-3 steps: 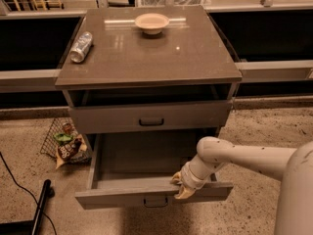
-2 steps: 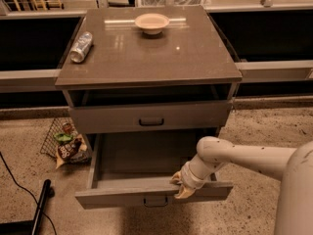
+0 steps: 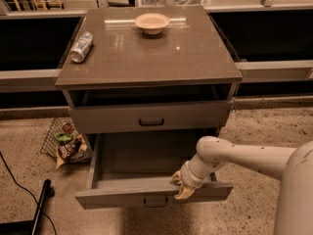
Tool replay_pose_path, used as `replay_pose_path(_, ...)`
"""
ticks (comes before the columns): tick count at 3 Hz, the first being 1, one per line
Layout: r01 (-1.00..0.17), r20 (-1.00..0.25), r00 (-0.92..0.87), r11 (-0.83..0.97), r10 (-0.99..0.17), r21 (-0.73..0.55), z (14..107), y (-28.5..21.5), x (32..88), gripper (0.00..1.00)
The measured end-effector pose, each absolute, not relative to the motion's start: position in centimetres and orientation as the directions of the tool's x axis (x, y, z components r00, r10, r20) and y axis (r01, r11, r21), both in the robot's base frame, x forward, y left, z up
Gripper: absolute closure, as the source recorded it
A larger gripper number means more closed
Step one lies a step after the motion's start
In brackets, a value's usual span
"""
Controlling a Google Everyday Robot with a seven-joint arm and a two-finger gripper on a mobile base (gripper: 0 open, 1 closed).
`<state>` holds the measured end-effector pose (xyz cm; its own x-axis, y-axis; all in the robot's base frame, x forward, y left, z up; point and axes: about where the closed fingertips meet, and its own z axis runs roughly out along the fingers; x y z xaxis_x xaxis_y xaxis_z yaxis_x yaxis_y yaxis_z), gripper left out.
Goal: Open middle drawer
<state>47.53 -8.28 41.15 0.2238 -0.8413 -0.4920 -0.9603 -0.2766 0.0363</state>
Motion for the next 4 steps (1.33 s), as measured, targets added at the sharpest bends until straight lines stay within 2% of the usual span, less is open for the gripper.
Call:
replay_pose_path(1,-0.960,-0.492,0.224,-0.277,-0.841,0.036,41.1,-8.3,47.5,0.12)
replay_pose_path(2,-0.955,-0.497,0.221,-0.289,-0.839,0.063,41.3,-8.6,46.7,0.00)
replay_pose_path(4,-0.965,-0.459,0.199,-0.254,-0.866,0.060,46.3,-11.4,43.4,0.00)
